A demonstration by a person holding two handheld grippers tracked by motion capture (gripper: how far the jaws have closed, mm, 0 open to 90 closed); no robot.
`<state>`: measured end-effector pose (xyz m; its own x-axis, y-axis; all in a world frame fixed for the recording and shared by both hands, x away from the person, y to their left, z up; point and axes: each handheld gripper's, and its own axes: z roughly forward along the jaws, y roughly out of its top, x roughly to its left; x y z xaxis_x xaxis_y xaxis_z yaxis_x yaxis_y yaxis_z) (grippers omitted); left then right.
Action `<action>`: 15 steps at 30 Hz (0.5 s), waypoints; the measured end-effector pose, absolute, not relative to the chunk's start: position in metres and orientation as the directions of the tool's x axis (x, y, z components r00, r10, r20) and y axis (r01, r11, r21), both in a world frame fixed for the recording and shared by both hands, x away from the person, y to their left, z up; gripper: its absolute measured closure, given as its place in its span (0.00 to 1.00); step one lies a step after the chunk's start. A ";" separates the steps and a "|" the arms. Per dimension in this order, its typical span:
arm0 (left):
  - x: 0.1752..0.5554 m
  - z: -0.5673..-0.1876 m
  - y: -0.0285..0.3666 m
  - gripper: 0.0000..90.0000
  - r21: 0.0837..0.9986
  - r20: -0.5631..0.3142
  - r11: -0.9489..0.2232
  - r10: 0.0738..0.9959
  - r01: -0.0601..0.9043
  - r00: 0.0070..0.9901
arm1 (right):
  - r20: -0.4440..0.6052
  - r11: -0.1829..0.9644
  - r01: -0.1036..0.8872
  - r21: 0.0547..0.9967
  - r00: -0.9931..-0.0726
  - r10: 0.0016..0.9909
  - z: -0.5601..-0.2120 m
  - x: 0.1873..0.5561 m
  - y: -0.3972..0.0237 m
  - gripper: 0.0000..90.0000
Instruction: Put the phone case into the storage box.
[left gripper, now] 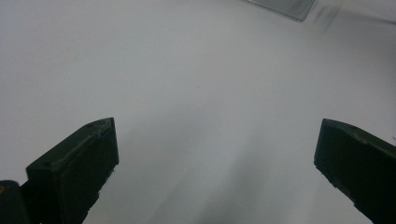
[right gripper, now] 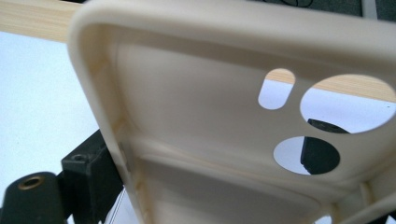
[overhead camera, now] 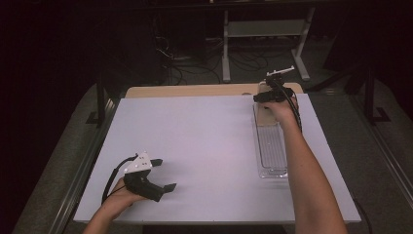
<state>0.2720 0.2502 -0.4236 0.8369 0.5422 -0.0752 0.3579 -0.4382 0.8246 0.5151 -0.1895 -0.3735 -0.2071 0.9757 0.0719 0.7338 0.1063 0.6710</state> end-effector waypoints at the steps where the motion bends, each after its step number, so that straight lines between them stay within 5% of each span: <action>1: 0.272 -0.424 0.250 0.00 0.825 -0.076 -0.438 0.541 0.358 0.837 | 0.070 0.109 0.731 0.674 -0.211 0.975 -0.374 0.515 -0.189 0.10; 15: 0.271 -0.424 0.249 0.00 0.824 -0.085 -0.435 0.539 0.363 0.838 | 0.068 0.101 0.729 0.677 -0.199 0.978 -0.381 0.525 -0.185 0.10</action>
